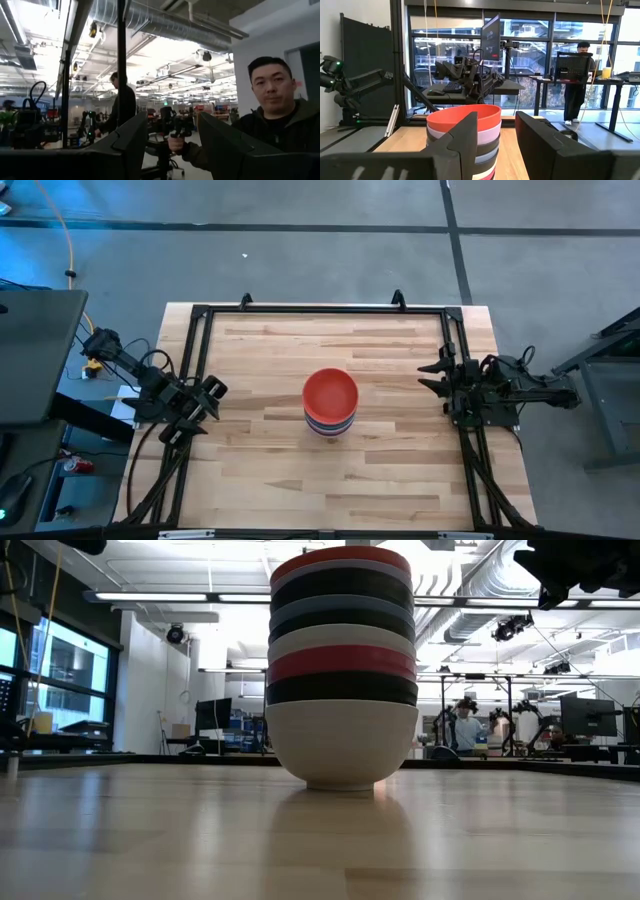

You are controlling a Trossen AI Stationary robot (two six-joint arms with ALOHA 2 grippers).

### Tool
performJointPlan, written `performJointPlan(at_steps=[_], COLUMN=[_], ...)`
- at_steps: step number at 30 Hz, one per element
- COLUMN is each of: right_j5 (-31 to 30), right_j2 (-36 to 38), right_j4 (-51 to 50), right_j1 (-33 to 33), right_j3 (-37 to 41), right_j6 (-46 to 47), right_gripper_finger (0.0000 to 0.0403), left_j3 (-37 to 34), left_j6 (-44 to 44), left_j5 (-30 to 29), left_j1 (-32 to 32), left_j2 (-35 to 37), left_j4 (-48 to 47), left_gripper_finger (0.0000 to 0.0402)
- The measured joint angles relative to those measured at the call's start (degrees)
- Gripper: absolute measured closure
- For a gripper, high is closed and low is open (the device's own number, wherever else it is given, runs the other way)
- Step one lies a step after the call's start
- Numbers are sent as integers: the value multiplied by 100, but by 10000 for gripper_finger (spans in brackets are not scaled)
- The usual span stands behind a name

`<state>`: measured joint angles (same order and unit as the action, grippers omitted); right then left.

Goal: Nest bowls inside each other
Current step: Return to Home Position

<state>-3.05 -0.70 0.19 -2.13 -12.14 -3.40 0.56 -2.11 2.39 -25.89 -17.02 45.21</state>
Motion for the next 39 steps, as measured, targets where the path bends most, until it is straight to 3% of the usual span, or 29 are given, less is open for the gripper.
performJointPlan(at_steps=[8, 13, 18, 29, 31, 36, 39], right_j5=[15, 22, 25, 28, 26, 26, 26], right_j2=[-5, -5, -5, -5, -5, -5, -5], right_j4=[0, -11, -84, -84, -72, 33, 87], right_j1=[-1, -2, -1, -2, 0, -1, 0], right_j3=[0, 0, 0, 0, 0, 0, 0], right_j6=[13, 79, 111, 207, 217, 254, 244], right_gripper_finger=[277, 277, 277, 277, 277, 277, 277], left_j3=[11, 13, 13, 13, 13, 13, 13], left_j6=[-48, 459, 1035, 761, 495, -407, -636], left_j5=[-20, -572, -315, -30, -317, -1881, -2083], left_j1=[0, 0, -1, -2, -4, 98, 383], left_j2=[1, -15, -29, -32, -32, -15, 53], left_j4=[-106, -1319, -2130, -3681, -3849, -3590, -3459], left_gripper_finger=[235, 235, 235, 235, 236, 243, 248])
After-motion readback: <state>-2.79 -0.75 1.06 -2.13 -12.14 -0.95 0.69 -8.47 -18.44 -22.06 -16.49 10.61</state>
